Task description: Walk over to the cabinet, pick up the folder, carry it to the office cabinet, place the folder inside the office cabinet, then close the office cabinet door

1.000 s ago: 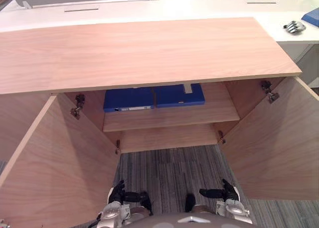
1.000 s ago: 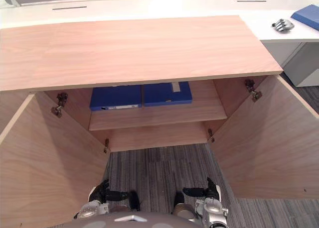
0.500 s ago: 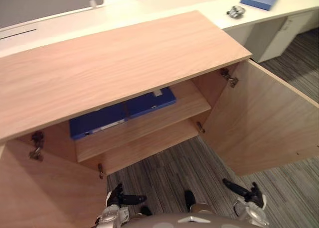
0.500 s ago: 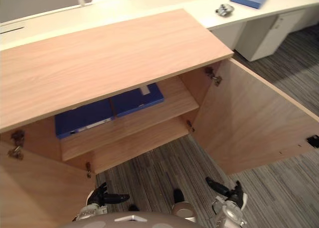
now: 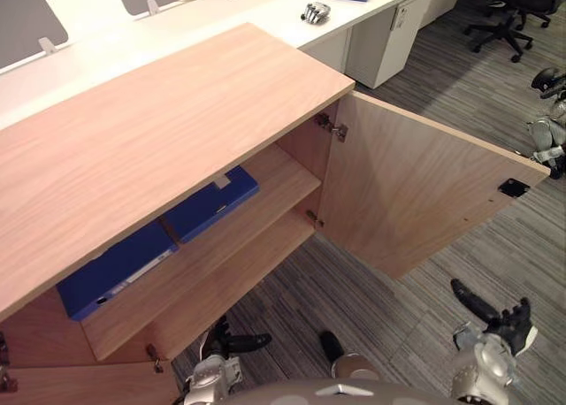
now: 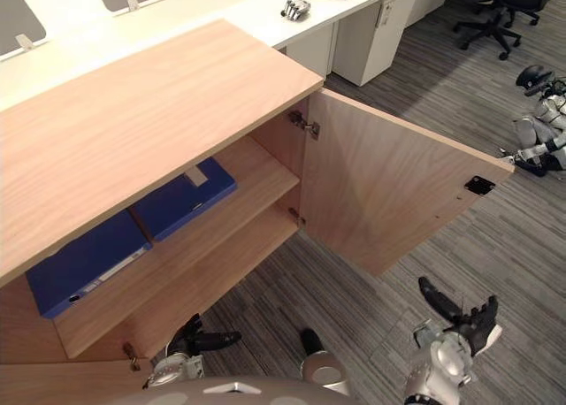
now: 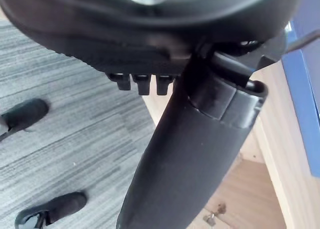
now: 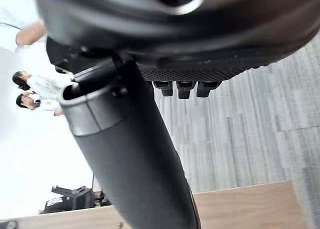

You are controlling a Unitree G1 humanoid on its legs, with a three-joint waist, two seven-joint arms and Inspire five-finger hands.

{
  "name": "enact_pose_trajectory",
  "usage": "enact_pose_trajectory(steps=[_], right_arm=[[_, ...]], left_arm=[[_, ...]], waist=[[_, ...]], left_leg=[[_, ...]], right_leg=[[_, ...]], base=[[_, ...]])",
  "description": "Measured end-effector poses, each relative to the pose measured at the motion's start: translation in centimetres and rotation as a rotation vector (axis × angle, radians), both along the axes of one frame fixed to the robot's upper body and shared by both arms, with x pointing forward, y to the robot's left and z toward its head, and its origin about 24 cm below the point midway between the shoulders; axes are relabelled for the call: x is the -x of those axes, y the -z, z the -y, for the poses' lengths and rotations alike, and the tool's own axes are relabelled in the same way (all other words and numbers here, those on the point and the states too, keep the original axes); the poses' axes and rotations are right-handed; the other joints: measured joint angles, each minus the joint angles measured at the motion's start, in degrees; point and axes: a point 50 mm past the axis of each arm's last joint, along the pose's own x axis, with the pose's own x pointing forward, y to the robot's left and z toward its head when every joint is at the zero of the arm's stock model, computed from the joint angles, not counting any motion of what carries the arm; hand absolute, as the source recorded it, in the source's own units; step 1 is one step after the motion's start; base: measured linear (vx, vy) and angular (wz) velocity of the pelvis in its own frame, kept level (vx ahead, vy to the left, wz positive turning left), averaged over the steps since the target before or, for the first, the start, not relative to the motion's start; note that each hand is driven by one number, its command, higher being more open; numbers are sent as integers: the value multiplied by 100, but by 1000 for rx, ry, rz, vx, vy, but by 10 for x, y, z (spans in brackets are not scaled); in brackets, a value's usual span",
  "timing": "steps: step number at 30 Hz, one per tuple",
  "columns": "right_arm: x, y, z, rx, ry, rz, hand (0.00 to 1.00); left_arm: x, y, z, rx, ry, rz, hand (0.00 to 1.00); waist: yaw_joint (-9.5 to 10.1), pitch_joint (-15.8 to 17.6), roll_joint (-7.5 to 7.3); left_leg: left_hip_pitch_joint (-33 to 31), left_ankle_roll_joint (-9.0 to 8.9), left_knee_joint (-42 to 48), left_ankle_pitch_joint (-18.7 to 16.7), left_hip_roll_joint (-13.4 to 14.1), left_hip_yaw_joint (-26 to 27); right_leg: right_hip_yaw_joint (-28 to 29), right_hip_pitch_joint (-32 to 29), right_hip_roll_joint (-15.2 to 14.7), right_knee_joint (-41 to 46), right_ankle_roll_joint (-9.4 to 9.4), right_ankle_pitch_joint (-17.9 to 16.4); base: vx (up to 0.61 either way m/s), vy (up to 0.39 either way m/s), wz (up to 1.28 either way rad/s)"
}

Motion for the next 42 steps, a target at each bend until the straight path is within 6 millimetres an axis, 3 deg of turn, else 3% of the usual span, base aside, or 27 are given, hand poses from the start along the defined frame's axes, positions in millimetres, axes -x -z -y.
enact_pose_trajectory(steps=[7,10,23,42], right_arm=[[-40,-55,46,176,-65,126,100],[-50,-64,54,201,-94,135,100],[-74,-68,54,231,-255,78,100],[-90,-72,35,249,-342,96,100]], left_arm=[[0,-2,-15,-50,96,-6,100],[7,-1,-18,-66,134,-27,100],[15,3,-10,-61,235,-61,100],[23,5,-10,-64,244,-82,100]], waist=[[0,60,91],[4,59,101],[1,42,278],[-56,38,285]], left_leg=[[-100,8,50,-47,-16,-301],[-131,10,46,-48,-16,-411],[-321,37,48,-40,-61,-885],[-360,129,-41,43,-123,-955]], right_leg=[[-77,-17,-41,-63,20,23],[-107,-17,-47,-101,18,28],[-441,18,-174,-176,22,42],[-578,64,-225,-411,27,252]], base=[[-12,-39,5],[6,-18,3],[0,-11,13],[-10,-5,1]])
